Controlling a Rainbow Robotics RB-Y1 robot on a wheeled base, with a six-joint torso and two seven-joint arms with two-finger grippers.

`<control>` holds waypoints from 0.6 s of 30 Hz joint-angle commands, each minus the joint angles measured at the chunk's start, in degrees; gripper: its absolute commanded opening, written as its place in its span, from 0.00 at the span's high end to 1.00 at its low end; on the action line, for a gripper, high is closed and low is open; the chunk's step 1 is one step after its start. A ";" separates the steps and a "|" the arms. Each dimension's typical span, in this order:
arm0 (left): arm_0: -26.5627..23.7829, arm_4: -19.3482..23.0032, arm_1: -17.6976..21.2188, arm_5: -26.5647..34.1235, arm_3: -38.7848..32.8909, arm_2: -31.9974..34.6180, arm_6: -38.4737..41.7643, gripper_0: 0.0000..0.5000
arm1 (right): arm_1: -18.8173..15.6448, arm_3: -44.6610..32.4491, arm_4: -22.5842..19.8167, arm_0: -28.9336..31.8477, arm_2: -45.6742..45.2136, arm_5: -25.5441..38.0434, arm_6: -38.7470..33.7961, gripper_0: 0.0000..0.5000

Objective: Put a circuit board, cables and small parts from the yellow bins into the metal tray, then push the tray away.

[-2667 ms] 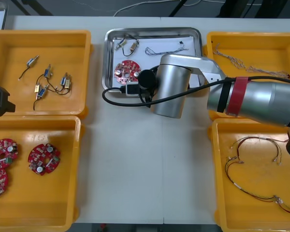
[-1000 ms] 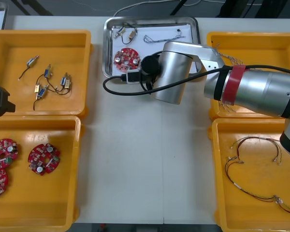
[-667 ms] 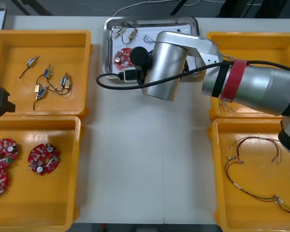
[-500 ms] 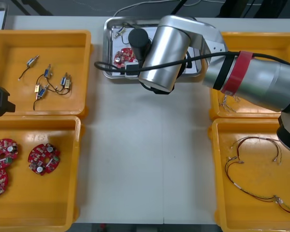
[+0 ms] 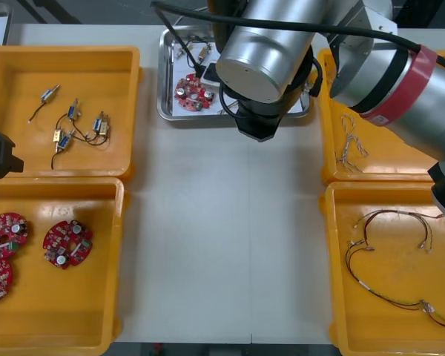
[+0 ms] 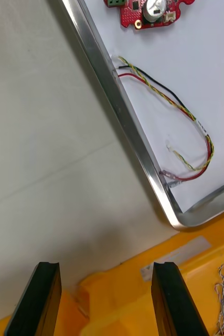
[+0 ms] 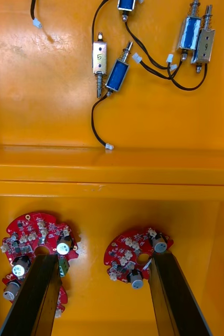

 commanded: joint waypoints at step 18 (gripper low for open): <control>0.78 0.41 2.34 0.35 -0.30 -0.06 4.75 0.00 | -16.88 -19.63 -15.14 16.76 -21.52 7.43 -29.38 0.00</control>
